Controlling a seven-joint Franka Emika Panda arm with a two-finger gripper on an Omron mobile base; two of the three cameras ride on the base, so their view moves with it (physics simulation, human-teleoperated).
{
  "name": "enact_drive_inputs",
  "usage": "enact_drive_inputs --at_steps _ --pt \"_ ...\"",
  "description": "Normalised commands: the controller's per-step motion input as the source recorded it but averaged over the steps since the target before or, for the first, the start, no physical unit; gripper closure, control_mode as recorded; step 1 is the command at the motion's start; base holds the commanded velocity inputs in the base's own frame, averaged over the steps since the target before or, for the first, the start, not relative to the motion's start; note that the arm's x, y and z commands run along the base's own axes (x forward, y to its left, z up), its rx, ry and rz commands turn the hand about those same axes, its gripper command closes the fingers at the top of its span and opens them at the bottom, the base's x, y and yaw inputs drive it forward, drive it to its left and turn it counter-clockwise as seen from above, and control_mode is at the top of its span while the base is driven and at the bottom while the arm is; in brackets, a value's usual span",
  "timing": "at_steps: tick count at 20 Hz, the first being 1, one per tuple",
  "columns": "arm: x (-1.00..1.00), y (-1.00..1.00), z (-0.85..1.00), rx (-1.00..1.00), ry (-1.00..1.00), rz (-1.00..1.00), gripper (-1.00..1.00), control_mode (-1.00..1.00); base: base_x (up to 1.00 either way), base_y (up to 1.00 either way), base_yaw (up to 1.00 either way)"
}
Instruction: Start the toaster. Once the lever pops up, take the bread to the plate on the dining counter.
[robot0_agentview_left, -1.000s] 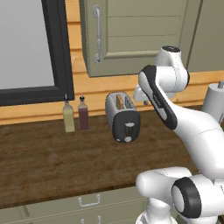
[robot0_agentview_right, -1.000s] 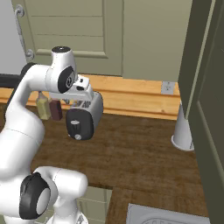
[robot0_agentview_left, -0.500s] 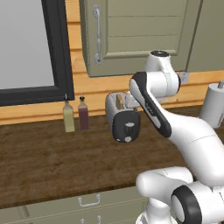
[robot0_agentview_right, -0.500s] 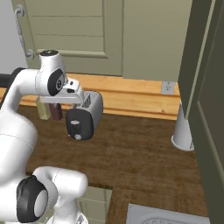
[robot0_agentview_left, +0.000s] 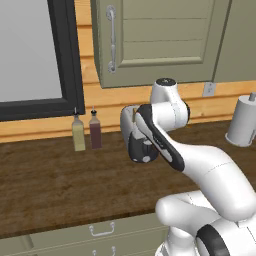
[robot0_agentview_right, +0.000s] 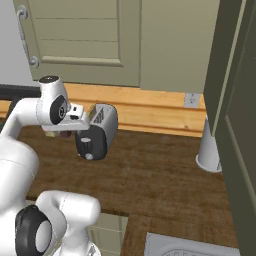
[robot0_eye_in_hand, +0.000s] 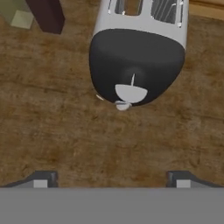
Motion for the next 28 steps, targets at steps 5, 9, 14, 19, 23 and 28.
enact_drive_inputs --at_steps 5,9,14,19,23,28 --pt "0.26 0.00 -0.44 -0.02 -0.01 0.00 -1.00 -1.00 0.00 0.00 0.00" --pt "0.28 0.06 -0.31 -0.03 -0.03 0.00 -1.00 -1.00 0.00 0.00 0.00" --pt "0.36 0.13 -0.23 -0.01 0.00 0.00 -1.00 -1.00 0.00 0.00 0.00" --pt "0.42 0.08 -0.18 0.00 0.00 0.00 -1.00 -1.00 0.00 0.00 0.00" --pt "0.34 0.09 -0.17 0.00 0.00 0.00 -1.00 -1.00 0.00 0.00 0.00" --pt "0.17 0.08 -0.20 0.00 0.00 0.00 -1.00 -1.00 0.00 0.00 0.00"
